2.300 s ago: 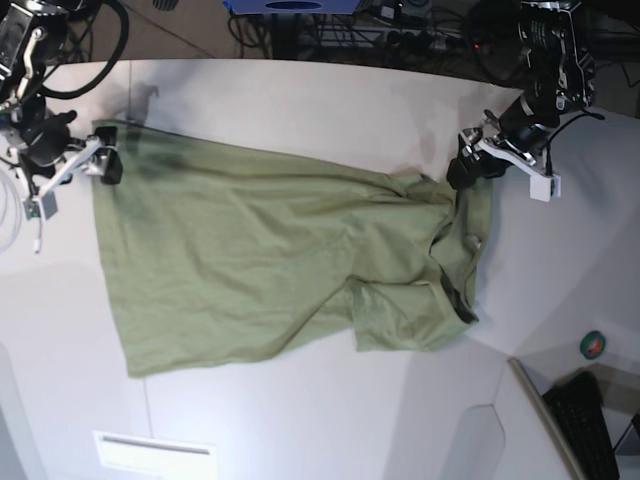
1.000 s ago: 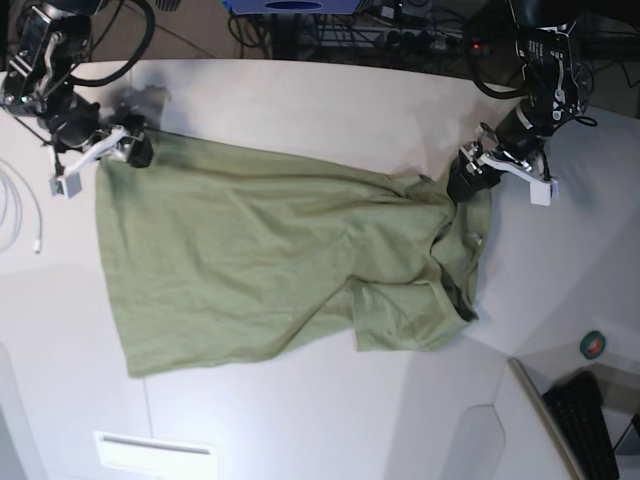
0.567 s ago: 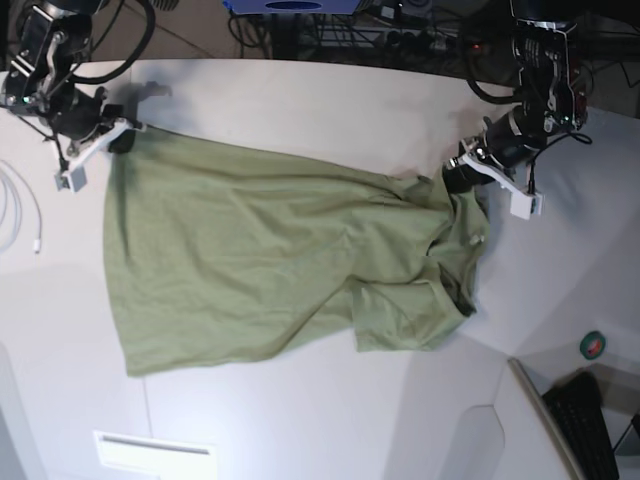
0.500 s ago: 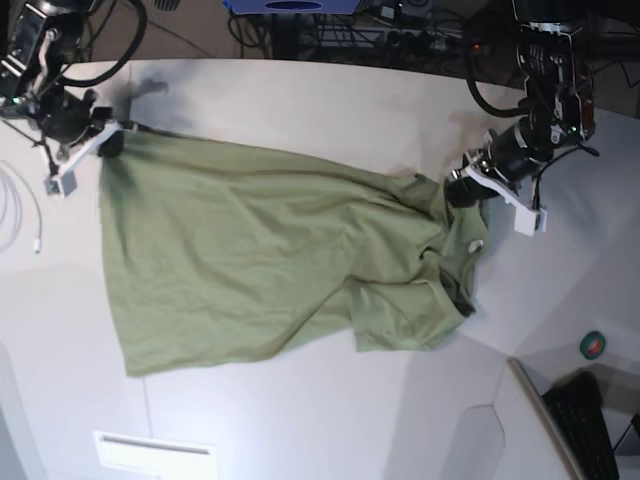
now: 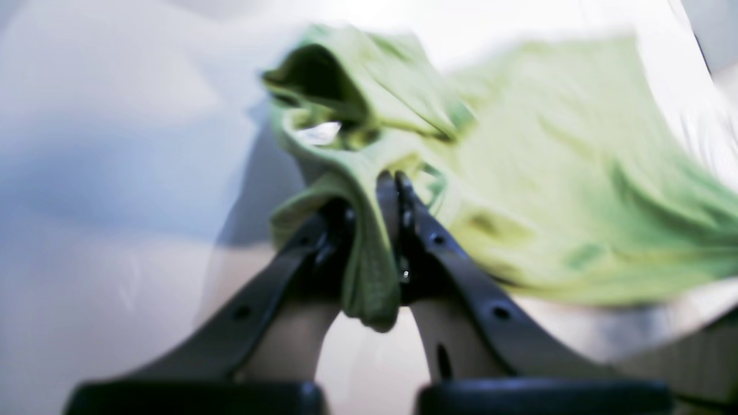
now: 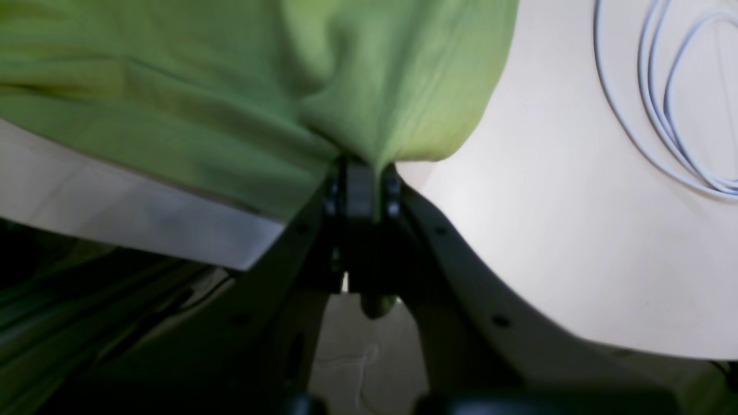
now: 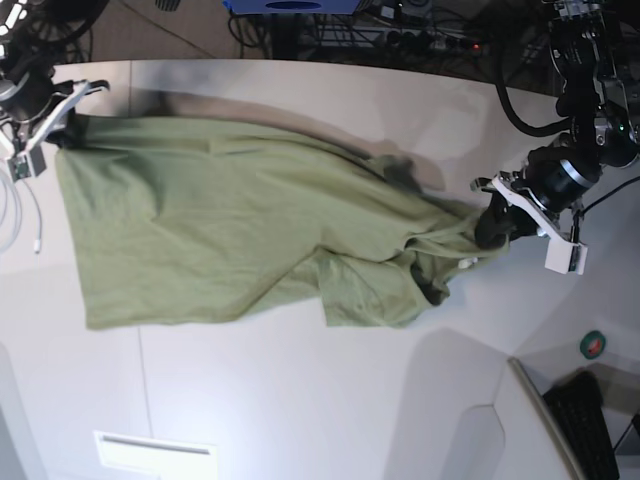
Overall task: Layout the t-shirt on the table in an organized manner, then fold the t-shirt properly
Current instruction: 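Drag the held shirt edge with the left gripper to flatten the body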
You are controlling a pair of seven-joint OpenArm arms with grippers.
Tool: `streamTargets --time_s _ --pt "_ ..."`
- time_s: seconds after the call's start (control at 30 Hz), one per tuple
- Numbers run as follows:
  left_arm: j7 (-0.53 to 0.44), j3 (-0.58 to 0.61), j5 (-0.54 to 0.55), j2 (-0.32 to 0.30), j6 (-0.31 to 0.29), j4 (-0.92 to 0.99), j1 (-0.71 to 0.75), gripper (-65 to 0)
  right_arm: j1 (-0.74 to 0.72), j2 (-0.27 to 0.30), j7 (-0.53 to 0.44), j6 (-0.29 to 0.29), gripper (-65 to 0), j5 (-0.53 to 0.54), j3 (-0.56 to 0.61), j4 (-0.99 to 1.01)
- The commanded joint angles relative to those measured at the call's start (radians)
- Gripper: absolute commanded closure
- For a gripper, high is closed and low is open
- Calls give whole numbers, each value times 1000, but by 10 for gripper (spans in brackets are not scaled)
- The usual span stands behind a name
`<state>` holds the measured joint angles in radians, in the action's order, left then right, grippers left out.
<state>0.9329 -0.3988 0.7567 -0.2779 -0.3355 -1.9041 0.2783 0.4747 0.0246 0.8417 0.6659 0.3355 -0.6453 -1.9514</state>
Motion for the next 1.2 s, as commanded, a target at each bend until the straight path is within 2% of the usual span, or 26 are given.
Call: streamTargets --time_s 0.0,0.13,0.4,0.5,0.77,0.87,1.0,1.17 --pt "-22 -12 17 -11 2 -15 -23 0 -23 15 -17 -5 0 -2 -21 1" --pt "-18 -12 16 -10 5 58 -66 0 -104 21 -15 -5 0 -5 -34 105" --pt "-25 -7 16 -7 5 398 -187 0 -222 30 -14 -7 0 -6 -23 277" --pt "-33 47 16 -7 6 489 -251 0 -265 47 -14 -8 0 -8 -23 330" --pt "-153 211 17 12 8 677 -409 0 -322 68 -11 -10 0 -13 -14 392" --pt "-159 219 16 33 8 763 -475 0 -376 80 20 -10 0 -54 18 403" --pt "-222 232 16 59 8 855 -538 0 -452 84 18 -10 0 -140 40 465" --pt "-268 304 16 64 8 941 -580 0 -482 84 15 -10 0 -178 46 501"
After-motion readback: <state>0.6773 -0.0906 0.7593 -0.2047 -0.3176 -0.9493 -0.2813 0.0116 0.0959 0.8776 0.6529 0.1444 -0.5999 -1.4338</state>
